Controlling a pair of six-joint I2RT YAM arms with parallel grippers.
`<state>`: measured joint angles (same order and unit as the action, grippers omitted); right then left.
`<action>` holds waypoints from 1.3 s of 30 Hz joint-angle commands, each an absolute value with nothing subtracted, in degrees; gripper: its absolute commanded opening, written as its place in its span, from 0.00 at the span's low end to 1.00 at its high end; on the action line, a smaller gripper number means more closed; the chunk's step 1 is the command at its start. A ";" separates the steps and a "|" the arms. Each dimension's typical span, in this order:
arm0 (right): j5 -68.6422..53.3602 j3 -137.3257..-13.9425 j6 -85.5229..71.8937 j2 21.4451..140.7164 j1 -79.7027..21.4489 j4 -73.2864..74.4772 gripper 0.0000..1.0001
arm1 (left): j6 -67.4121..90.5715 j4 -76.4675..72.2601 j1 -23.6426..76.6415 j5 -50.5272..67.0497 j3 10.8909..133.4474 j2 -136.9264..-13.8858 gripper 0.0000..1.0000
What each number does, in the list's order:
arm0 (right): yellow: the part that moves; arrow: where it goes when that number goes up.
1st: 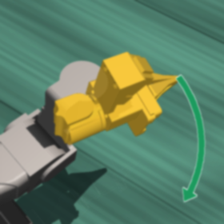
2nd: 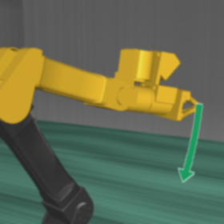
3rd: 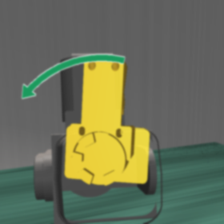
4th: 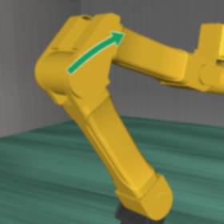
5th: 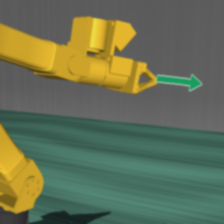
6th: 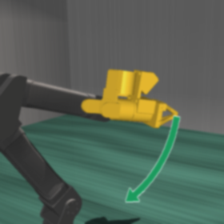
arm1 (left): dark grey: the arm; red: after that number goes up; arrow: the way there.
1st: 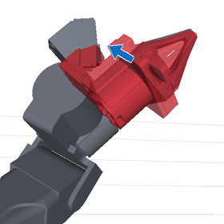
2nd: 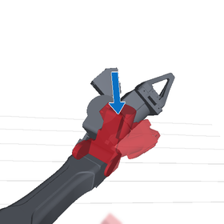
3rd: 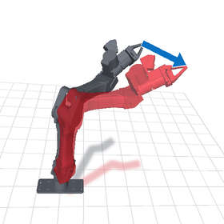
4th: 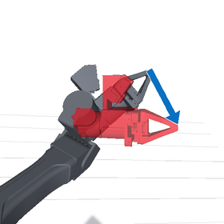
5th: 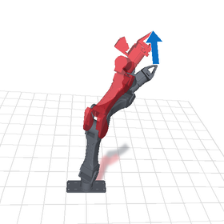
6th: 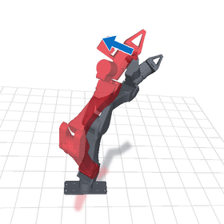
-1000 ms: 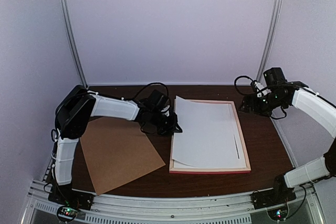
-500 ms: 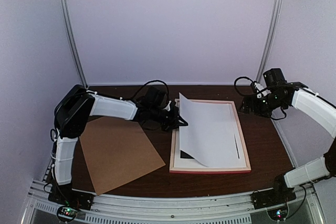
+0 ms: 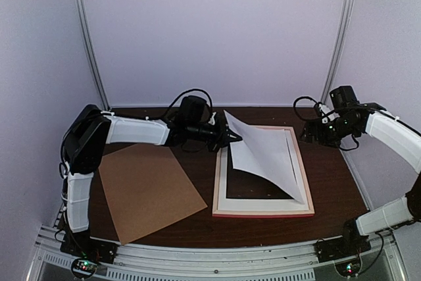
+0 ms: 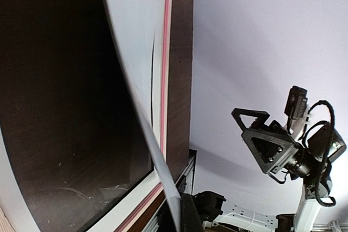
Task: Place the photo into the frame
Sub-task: Place the photo on the mat board.
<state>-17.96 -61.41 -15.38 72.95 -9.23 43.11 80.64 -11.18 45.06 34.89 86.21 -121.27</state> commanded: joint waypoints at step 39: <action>-16.49 -69.96 -13.33 66.88 5.10 50.36 0.91 | 74.87 -20.05 50.11 44.84 103.56 -126.95 0.00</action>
